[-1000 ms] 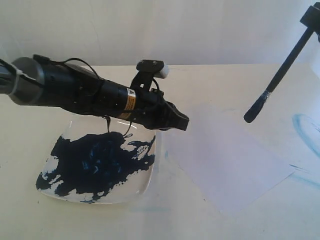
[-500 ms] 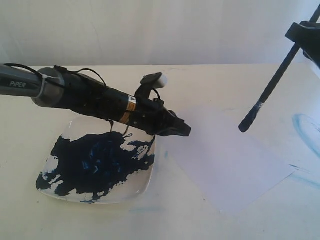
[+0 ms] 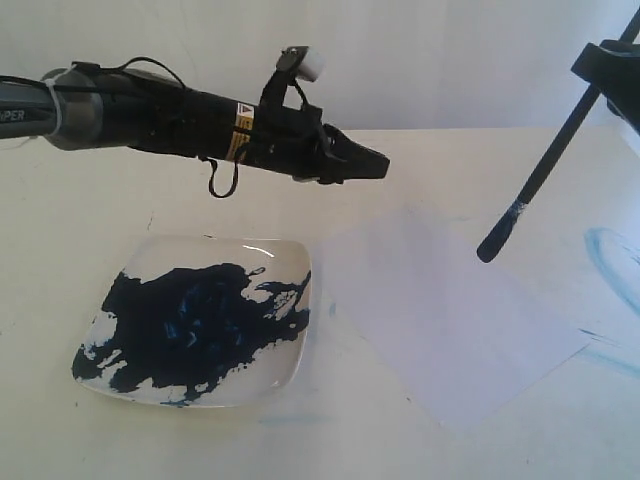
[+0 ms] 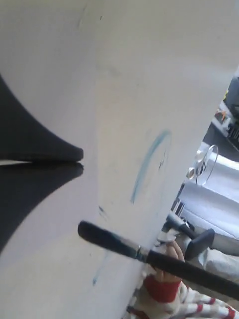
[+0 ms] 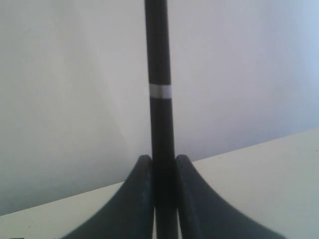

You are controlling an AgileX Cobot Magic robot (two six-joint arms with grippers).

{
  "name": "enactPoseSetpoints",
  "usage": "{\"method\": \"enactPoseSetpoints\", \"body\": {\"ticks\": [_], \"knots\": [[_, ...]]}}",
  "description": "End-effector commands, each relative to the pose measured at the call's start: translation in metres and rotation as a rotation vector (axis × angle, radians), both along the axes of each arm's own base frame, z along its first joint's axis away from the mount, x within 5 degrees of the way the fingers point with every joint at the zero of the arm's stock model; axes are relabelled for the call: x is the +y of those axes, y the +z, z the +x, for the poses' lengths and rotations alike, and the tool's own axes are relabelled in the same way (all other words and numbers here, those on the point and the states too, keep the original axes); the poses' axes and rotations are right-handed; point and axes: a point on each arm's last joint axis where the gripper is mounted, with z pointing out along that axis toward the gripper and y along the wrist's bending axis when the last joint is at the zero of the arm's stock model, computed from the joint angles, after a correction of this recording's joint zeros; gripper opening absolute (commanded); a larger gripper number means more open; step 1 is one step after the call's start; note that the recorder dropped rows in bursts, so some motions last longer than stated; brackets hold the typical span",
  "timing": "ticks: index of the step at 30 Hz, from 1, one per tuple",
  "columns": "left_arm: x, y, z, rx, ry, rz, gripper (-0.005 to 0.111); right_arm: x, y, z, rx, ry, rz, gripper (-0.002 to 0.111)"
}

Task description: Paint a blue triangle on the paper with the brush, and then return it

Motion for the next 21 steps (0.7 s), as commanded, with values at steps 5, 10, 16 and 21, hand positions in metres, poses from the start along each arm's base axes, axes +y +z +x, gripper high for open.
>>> {"method": "enactPoseSetpoints", "body": {"ticks": [5, 10, 16, 21], "knots": [[0.046, 0.020, 0.050, -0.417, 0.427, 0.220, 0.000, -0.002, 0.001, 0.000, -0.013, -0.006, 0.001, 0.000], [0.067, 0.039, 0.061, -0.732, 0.730, 0.535, 0.000, -0.002, 0.000, 0.000, -0.011, -0.006, 0.000, 0.000], [0.083, 0.030, 0.045, -0.801, 0.864, 1.150, 0.000, -0.002, 0.000, 0.000, -0.012, -0.005, -0.001, 0.000], [0.055, 0.012, 0.000, -0.378, 0.195, 1.049, 0.000, -0.002, 0.001, 0.000, -0.019, -0.003, 0.001, 0.000]]}}
